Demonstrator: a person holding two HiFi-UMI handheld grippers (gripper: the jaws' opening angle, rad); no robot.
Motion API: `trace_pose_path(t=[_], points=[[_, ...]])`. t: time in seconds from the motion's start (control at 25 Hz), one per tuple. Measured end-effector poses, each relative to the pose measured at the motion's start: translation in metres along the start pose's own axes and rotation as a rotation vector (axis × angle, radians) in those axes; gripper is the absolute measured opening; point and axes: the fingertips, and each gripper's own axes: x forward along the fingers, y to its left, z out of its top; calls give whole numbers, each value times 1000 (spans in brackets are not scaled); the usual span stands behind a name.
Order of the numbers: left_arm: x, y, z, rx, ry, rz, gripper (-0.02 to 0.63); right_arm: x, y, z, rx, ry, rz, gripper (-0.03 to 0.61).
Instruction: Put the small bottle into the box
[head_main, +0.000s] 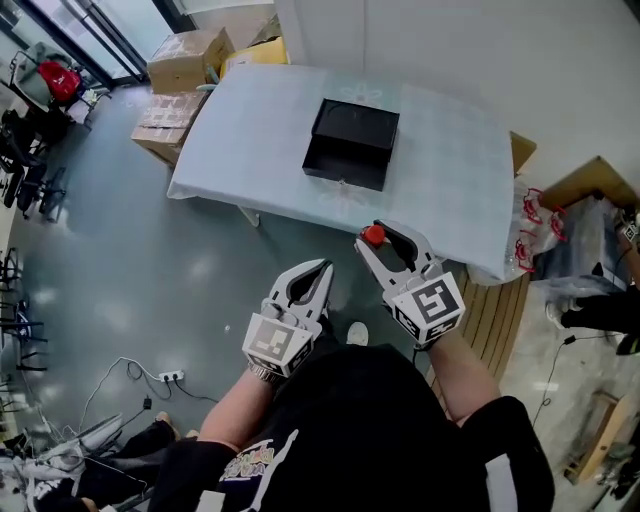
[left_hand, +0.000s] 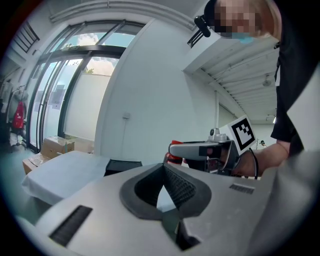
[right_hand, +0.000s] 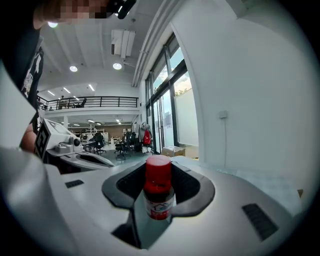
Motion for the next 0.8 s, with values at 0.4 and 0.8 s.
trace_pose_path(t=[0.4, 0.8], points=[[47, 62, 5, 15, 31, -93, 6, 70, -49, -4, 1, 22, -81, 157], [102, 147, 9, 15, 76, -152, 6, 162, -116, -27, 45, 69, -165, 158]])
